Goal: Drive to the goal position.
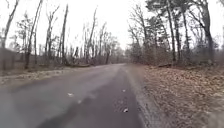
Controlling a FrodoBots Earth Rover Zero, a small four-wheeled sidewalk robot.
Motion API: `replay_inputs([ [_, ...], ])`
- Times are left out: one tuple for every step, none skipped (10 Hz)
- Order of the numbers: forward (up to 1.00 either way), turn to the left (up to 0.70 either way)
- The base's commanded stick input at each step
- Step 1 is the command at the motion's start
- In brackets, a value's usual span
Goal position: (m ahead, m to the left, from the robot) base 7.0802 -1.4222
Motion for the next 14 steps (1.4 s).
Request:
replay_inputs([
  [1.0,0.0],
  [1.0,0.0],
  [1.0,0.0],
  [1.0,0.0],
  [1.0,0.0],
  [1.0,-0.01],
  [1.0,-0.07],
  [1.0,-0.12],
  [1.0,0.0],
  [1.0,0.0],
  [1.0,0.0],
  [1.0,0.0],
  [1.0,0.0],
  [1.0,0.0],
])
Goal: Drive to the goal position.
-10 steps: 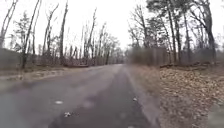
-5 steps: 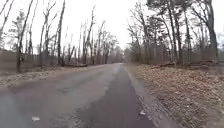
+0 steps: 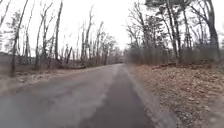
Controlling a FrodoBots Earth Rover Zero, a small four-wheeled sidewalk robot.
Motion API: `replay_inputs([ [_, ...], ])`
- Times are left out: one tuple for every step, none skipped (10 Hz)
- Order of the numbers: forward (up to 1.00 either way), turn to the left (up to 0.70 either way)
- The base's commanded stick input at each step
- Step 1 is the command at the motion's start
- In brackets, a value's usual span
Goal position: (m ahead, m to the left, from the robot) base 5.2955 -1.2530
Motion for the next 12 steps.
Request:
replay_inputs([
  [1.0,0.0],
  [1.0,0.0],
  [1.0,0.0],
  [1.0,0.0],
  [1.0,0.0],
  [1.0,0.0],
  [1.0,0.0],
  [1.0,0.0],
  [1.0,0.0],
  [1.0,0.0],
  [1.0,0.0],
  [1.0,-0.09],
])
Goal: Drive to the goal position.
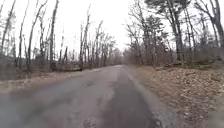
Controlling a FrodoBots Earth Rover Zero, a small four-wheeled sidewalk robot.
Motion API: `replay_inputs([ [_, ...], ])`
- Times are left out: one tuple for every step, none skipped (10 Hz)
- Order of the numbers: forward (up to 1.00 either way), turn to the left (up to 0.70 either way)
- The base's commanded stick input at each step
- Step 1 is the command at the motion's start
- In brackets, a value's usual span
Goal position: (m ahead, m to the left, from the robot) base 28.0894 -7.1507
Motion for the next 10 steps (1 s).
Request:
replay_inputs([
  [1.0,-0.2],
  [1.0,-0.32],
  [1.0,0.0],
  [1.0,0.0],
  [1.0,0.0],
  [1.0,0.0],
  [1.0,0.0],
  [1.0,0.0],
  [1.0,0.0],
  [1.0,-0.4],
])
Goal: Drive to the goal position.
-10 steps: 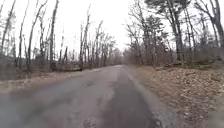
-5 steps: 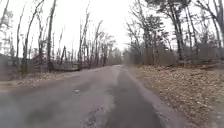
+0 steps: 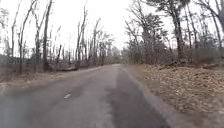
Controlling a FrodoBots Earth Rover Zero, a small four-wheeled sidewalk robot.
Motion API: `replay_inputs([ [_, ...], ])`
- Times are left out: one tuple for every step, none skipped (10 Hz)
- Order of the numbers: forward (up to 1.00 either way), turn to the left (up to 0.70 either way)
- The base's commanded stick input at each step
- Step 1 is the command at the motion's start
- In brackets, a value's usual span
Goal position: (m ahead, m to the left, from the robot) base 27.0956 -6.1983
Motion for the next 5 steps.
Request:
replay_inputs([
  [1.0,-0.4],
  [1.0,-0.4],
  [1.0,0.0],
  [1.0,0.0],
  [1.0,0.0],
])
